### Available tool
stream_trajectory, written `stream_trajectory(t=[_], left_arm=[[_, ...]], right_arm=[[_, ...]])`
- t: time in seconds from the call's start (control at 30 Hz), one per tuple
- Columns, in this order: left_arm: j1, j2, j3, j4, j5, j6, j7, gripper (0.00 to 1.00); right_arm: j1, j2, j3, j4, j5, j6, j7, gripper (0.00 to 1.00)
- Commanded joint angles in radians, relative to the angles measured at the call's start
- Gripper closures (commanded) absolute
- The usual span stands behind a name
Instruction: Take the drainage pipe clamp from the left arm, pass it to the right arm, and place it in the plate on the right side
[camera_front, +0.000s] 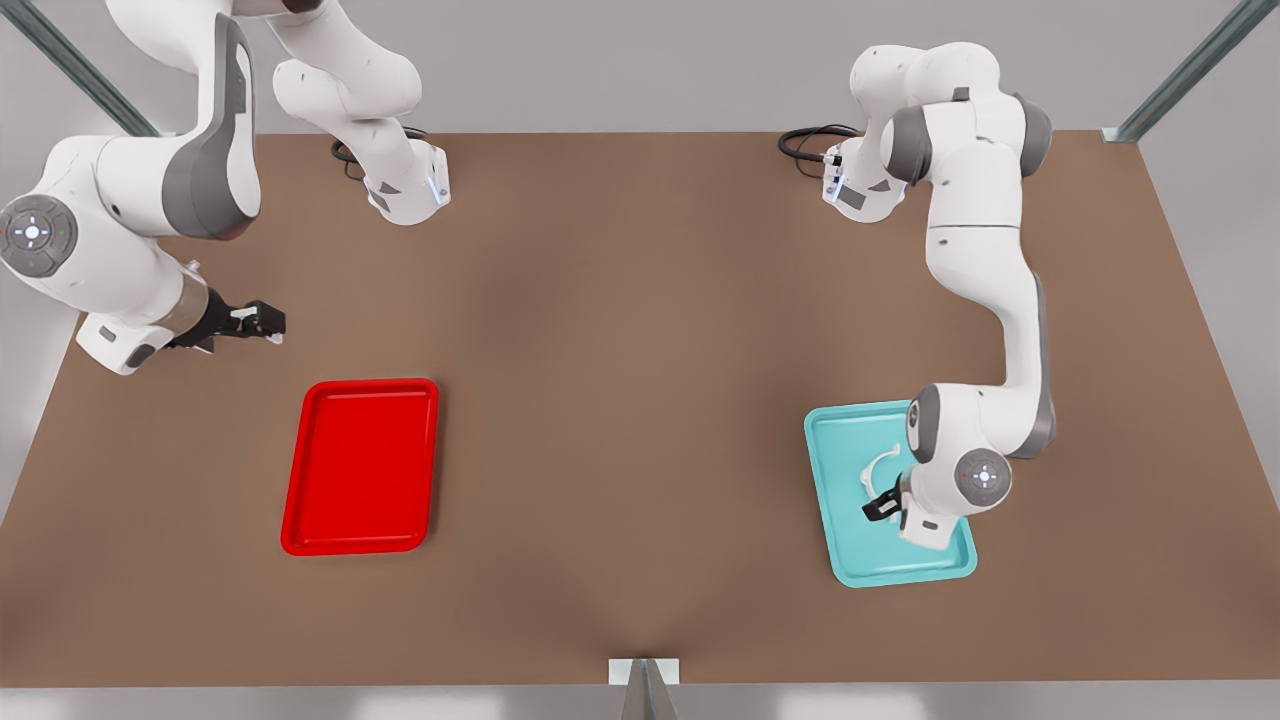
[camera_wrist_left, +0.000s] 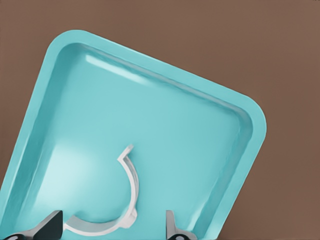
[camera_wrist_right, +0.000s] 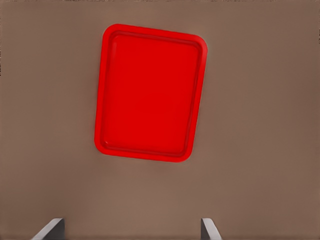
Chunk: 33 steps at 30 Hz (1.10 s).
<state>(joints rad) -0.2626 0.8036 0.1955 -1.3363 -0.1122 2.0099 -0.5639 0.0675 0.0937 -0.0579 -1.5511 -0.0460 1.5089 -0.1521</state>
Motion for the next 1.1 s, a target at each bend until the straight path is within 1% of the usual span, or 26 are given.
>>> stream_trajectory(t=[0.0,0.17,0.4,0.47,0.63,0.7,0.77,0.8,0.87,1.07], left_arm=[[0.000,0.006,-0.001,-0.009,0.019,0.090,-0.330,0.00],[0.008,0.028,-0.002,-0.021,0.017,0.128,-0.355,0.00],[0.006,0.040,-0.004,-0.055,0.025,0.130,-0.347,0.00],[0.006,0.063,-0.039,-0.049,0.065,0.135,-0.349,0.00],[0.025,0.072,-0.039,-0.053,0.063,0.176,-0.349,0.00],[0.028,0.068,-0.039,-0.080,0.052,0.208,-0.347,0.00],[0.028,0.068,-0.039,-0.083,0.020,0.219,-0.347,0.33],[0.028,0.068,-0.039,-0.081,0.020,0.219,-0.349,0.40],[0.028,0.066,-0.039,-0.081,0.020,0.217,-0.347,0.46],[0.033,0.071,-0.039,-0.081,0.019,0.219,-0.347,0.46]], right_arm=[[0.009,0.000,-0.002,0.006,0.001,0.001,0.005,0.00],[0.018,0.004,-0.002,0.011,-0.017,-0.009,0.003,0.00],[0.046,0.007,0.000,0.020,-0.018,-0.024,0.003,0.00],[0.041,0.007,-0.008,0.023,-0.018,-0.022,0.003,0.00],[0.041,0.011,-0.008,0.023,-0.017,-0.012,0.006,0.00],[0.041,0.015,-0.007,0.023,-0.017,-0.012,0.005,0.00],[0.044,0.017,-0.007,0.023,-0.018,-0.012,0.005,0.00],[0.046,0.017,-0.007,0.023,-0.018,-0.012,0.005,0.00],[0.046,0.018,-0.007,0.023,-0.018,-0.012,0.005,0.00],[0.046,0.018,-0.005,0.023,-0.018,-0.013,0.005,0.00]])
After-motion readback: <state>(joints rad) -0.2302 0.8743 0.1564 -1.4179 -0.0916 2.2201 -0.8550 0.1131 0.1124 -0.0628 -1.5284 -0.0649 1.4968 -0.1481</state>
